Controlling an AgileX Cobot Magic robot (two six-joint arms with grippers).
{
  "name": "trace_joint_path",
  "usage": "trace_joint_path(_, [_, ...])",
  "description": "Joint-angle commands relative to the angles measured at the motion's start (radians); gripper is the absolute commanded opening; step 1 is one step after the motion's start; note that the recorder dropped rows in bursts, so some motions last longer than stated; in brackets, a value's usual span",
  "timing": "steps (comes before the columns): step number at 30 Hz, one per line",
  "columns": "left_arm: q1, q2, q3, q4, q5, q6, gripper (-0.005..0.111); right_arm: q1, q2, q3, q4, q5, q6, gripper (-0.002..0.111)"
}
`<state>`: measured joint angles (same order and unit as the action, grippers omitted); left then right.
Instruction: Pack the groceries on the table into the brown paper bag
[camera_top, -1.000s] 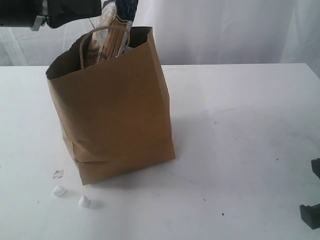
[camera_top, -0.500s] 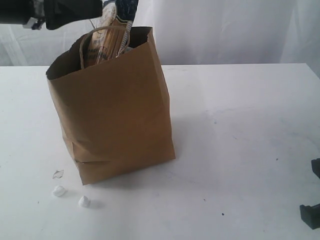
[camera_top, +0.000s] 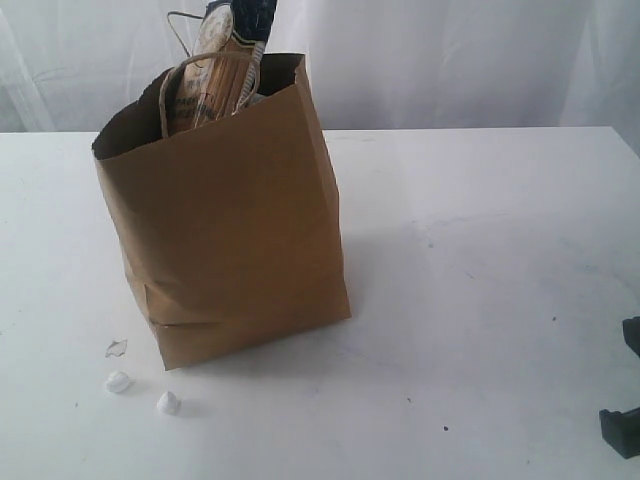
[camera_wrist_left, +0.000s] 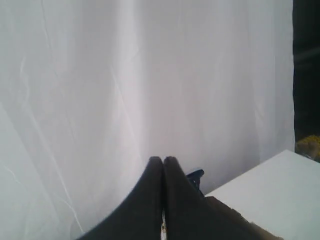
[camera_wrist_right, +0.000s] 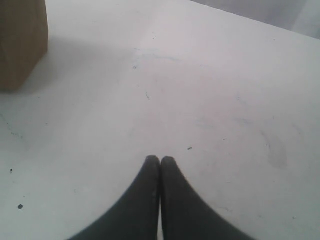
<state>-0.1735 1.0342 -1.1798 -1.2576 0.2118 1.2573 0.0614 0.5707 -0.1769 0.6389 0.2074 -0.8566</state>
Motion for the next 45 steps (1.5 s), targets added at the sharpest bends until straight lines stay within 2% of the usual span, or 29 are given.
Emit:
trace_joint_path(1, [0.002, -0.060, 0.055, -0.011, -0.059, -0.127, 0.000, 0.002, 0.001, -0.007, -0.004, -0.006, 0.002, 0.000])
trace_joint_path(7, [0.002, -0.084, 0.286, -0.025, -0.231, -0.189, 0.000, 0.002, 0.001, -0.007, -0.004, -0.006, 0.002, 0.000])
trace_joint_path(15, [0.002, -0.048, 0.610, -0.214, -0.366, -0.189, 0.000, 0.002, 0.001, -0.007, -0.004, -0.006, 0.002, 0.000])
trace_joint_path(20, [0.002, -0.024, 0.707, -0.303, -0.601, -0.182, 0.000, 0.002, 0.001, -0.007, -0.004, -0.006, 0.002, 0.000])
trace_joint_path(23, [0.002, -0.023, 0.722, -0.280, -0.668, -0.182, 0.000, 0.002, 0.001, -0.007, -0.004, -0.006, 0.002, 0.000])
trace_joint_path(27, [0.002, -0.023, 0.686, -0.024, -0.624, -0.204, 0.000, 0.002, 0.001, -0.007, -0.004, -0.006, 0.002, 0.000])
trace_joint_path(30, [0.008, -0.019, 0.649, 0.209, -0.615, -0.310, 0.000, 0.002, 0.001, -0.007, -0.004, -0.006, 0.002, 0.000])
trace_joint_path(32, [0.042, -0.006, 0.635, 0.324, -0.615, -0.473, 0.000, 0.002, 0.001, -0.007, -0.004, -0.006, 0.002, 0.000])
trace_joint_path(36, [0.164, 0.026, 0.630, 0.340, -0.551, -0.901, 0.000, 0.002, 0.001, -0.007, -0.004, -0.006, 0.002, 0.000])
trace_joint_path(37, [0.193, 0.030, 0.630, 0.387, -0.514, -0.999, 0.000, 0.002, 0.001, -0.007, -0.004, -0.006, 0.002, 0.000])
trace_joint_path(39, [0.227, 0.030, 0.630, 0.569, -0.458, -1.158, 0.000, 0.002, 0.001, -0.007, -0.004, -0.006, 0.002, 0.000])
trace_joint_path(43, [0.232, -0.018, 0.630, 1.125, -0.384, -1.353, 0.000, 0.002, 0.001, -0.007, -0.004, -0.006, 0.002, 0.000])
trace_joint_path(45, [0.230, -0.049, 0.630, 1.321, -0.301, -1.441, 0.000, 0.002, 0.001, -0.007, -0.004, -0.006, 0.002, 0.000])
